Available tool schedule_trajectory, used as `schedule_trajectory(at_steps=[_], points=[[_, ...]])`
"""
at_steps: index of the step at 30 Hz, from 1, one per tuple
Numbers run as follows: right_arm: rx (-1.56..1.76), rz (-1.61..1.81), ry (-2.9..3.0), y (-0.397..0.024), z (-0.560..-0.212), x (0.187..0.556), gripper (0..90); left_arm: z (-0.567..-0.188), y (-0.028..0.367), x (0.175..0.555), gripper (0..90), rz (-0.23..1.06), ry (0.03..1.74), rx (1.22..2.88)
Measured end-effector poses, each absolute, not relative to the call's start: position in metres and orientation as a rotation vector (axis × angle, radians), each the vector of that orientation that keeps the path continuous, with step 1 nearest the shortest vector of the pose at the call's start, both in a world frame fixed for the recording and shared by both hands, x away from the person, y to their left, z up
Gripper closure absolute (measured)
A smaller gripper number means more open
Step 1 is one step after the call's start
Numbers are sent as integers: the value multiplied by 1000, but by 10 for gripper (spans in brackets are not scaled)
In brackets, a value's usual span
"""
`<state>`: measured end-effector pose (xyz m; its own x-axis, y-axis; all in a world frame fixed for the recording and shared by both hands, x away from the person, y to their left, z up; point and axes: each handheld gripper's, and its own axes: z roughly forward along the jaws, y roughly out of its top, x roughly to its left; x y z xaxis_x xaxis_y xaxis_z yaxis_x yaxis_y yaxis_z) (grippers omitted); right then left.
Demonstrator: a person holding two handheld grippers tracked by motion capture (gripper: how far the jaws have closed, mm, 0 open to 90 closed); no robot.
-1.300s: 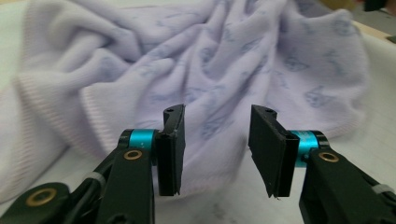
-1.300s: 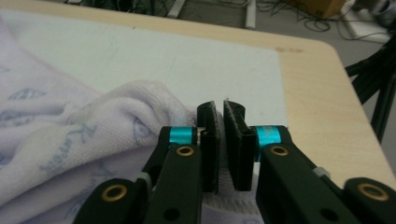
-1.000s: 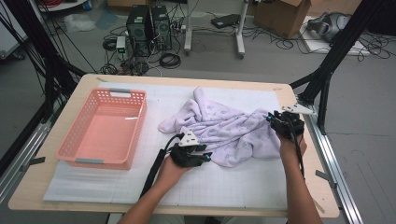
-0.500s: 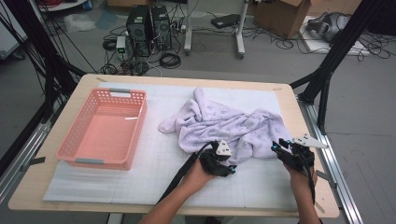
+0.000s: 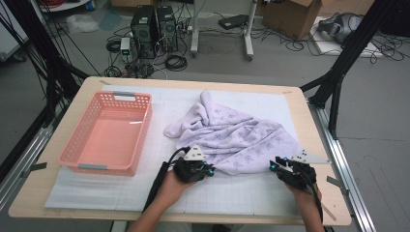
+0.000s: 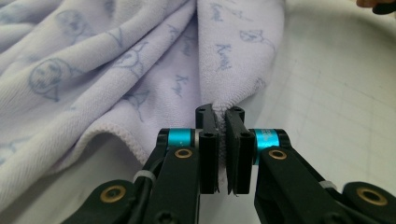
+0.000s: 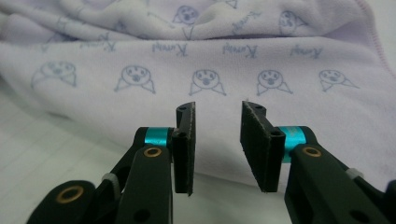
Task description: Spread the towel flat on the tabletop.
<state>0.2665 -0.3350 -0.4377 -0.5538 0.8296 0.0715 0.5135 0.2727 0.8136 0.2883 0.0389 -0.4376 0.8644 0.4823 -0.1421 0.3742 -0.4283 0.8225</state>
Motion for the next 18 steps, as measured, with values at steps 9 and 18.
schedule_trajectory(at_steps=[9,18], points=[[1083,1061,2356,-298,-446,251,832,-437,86,259,847,122,648,1995],[949,1169,2524,-297,-422,217,879,-435,111,249,846,148,695,1926]])
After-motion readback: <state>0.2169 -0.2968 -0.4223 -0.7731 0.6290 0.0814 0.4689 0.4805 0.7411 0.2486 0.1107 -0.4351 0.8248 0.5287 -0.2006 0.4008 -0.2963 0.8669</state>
